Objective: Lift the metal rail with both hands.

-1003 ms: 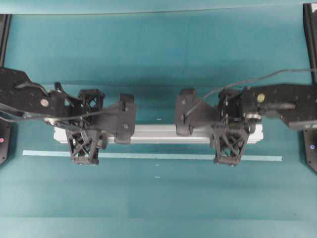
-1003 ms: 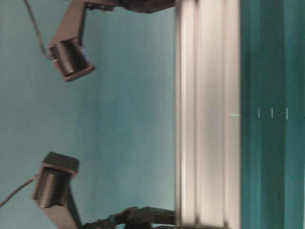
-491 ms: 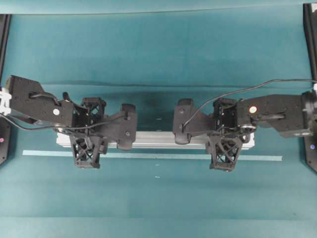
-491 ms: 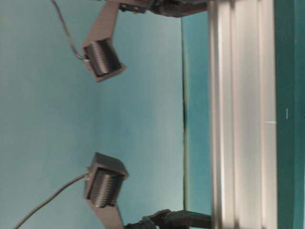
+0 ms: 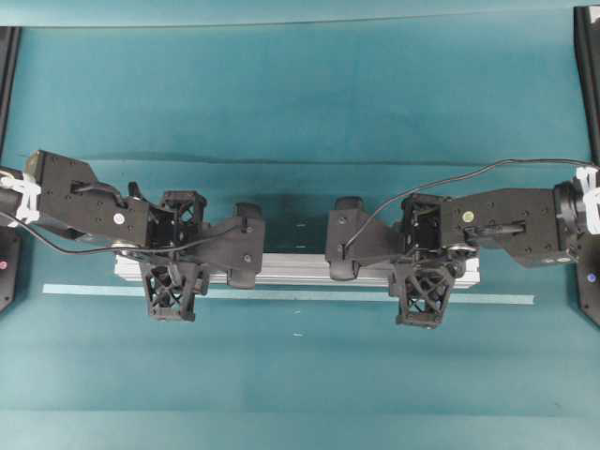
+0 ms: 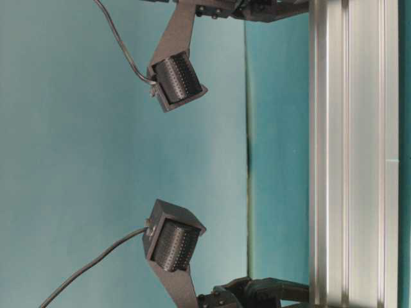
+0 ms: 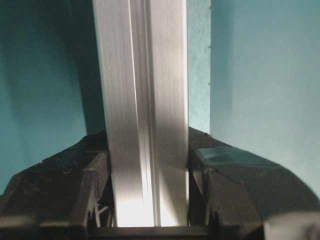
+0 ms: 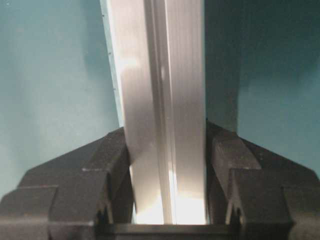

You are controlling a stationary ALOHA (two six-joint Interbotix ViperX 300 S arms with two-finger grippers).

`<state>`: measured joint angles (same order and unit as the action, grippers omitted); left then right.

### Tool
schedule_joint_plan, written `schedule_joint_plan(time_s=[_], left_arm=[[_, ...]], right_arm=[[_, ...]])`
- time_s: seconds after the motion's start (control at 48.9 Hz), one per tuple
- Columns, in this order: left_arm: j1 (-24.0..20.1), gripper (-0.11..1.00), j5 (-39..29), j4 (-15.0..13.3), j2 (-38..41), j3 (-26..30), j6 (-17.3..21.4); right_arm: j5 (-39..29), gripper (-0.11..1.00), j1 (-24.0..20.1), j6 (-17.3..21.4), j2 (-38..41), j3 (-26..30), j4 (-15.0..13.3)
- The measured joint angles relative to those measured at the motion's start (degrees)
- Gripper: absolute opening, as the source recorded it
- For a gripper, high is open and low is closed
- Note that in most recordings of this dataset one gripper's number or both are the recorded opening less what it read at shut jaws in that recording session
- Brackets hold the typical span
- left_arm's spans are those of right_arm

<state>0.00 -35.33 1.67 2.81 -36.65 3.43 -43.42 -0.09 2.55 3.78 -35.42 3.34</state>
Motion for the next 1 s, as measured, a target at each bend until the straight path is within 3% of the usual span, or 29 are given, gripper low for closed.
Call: schedule_joint_plan(time_s=[0.307,0.532,1.003], left_arm=[[0.35,0.3,0.88,0.0,0.09,-0.09,-0.26],[1.32,0.3,1.58,0.0,0.35,-0.09,-2.64],[1.32,0.3,3.25,0.0,0.35,-1.23,-2.72]], right_arm=[[0.18,0.39,-1.23,0.62,0.18,-0.44,0.7],[1.93,0.39,-1.49,0.53,0.26,-1.49,0.88],[2.81,0.39,-0.79,0.53,0.35,-1.76,0.79]])
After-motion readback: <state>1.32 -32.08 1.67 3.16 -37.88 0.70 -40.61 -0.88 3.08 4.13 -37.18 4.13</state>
